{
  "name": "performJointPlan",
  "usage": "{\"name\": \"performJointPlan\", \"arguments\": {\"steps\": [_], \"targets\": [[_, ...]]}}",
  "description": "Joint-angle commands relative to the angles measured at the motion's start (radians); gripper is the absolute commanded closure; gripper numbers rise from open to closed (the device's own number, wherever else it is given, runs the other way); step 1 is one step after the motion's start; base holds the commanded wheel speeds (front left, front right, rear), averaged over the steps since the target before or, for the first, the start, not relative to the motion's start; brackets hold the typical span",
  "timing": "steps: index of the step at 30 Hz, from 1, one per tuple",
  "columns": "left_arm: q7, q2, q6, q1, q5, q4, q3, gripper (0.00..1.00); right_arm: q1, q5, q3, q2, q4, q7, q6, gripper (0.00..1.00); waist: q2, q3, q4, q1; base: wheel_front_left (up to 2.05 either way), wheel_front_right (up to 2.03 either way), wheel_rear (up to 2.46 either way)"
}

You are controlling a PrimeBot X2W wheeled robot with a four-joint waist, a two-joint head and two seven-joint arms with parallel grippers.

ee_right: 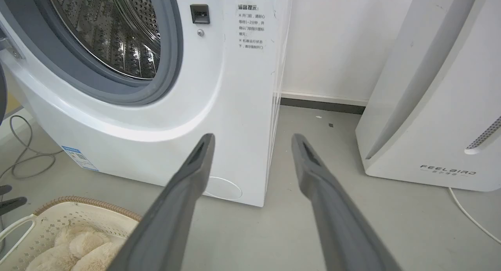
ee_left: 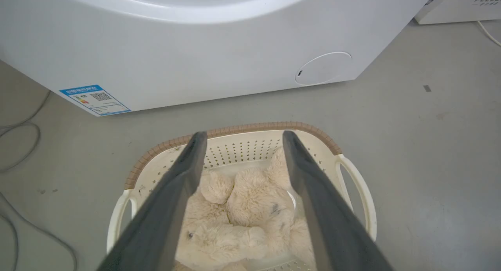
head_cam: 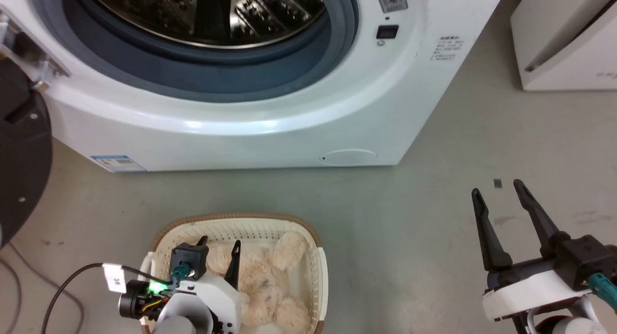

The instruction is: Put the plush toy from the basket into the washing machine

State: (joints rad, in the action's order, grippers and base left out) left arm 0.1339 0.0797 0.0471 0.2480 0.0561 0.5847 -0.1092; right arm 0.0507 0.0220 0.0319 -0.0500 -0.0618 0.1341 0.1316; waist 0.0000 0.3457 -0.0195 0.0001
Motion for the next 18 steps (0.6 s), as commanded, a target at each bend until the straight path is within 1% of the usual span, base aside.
{"name": "performJointPlan", "arguments": {"steps": [1, 8, 18], "targets": [[0.009, 0.008, 0.006, 0.028, 0.004, 0.032, -0.008, 0.0, 0.02, 0.01, 0.002, 0.0, -0.008, 0.01, -0.001, 0.0, 0.0, 0.021, -0.004, -0.0001, 0.0, 0.0, 0.0], [-0.001, 0.024, 0.027, 0.107, 0.025, 0.151, -0.035, 0.0, 0.038, 0.018, 0.005, 0.0, -0.023, 0.024, -0.001, 0.0, 0.0, 0.093, -0.012, -0.0001, 0.0, 0.0, 0.0], [-0.054, 0.072, 0.04, 0.211, -0.001, 0.284, -0.112, 0.0, 0.067, 0.032, 0.008, 0.0, -0.042, 0.045, -0.001, 0.0, 0.0, 0.201, -0.036, -0.0001, 0.0, 0.0, 0.0]]}}
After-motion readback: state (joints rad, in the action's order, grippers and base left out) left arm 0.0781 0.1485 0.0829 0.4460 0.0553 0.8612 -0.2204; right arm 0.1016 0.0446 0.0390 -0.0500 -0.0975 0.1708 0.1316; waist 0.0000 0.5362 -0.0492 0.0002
